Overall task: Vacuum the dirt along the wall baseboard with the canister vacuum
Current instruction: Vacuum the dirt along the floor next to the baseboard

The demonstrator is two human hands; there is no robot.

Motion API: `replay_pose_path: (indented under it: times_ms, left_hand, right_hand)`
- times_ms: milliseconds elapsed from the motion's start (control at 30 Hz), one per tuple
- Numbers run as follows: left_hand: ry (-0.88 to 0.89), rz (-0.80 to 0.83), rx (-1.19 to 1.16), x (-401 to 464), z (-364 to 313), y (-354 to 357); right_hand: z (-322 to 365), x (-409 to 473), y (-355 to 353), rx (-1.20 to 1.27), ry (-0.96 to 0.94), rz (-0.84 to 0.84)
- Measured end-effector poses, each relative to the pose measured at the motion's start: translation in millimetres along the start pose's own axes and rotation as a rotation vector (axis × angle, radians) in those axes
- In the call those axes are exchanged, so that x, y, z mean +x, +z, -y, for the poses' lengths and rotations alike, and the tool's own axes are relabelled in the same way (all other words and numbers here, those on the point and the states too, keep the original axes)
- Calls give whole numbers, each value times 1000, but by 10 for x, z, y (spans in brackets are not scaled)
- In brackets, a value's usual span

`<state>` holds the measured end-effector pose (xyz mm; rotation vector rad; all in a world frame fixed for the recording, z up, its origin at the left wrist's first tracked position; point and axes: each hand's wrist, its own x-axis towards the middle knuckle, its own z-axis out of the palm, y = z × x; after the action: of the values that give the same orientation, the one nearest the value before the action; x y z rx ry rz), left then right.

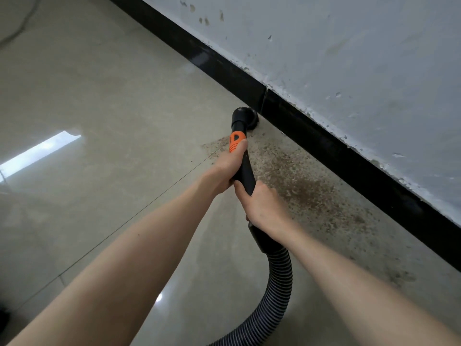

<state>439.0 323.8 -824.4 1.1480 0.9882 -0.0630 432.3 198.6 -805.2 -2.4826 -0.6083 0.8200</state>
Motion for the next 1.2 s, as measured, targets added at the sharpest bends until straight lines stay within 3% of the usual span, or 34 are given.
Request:
replay_pose_path:
  times_ms: [200,367,900,1033,1200]
  left_hand:
    - [20,43,30,61,-23,89]
    - [48,26,62,57,-16,73]
    - [25,-298,-146,-470,491,-722]
    - [37,-297,-189,-667,638,-662]
    - [-2,-236,-208,-790,698,-554]
  right_hand:
    - [-39,65,43,-24,37,-66]
    - [-60,92,25,68,24,-4]
    - [331,-402,346,-90,-166,246]
    - [212,-583,287,-23,-166,311]
    - [126,-754,277,-104,-147,259]
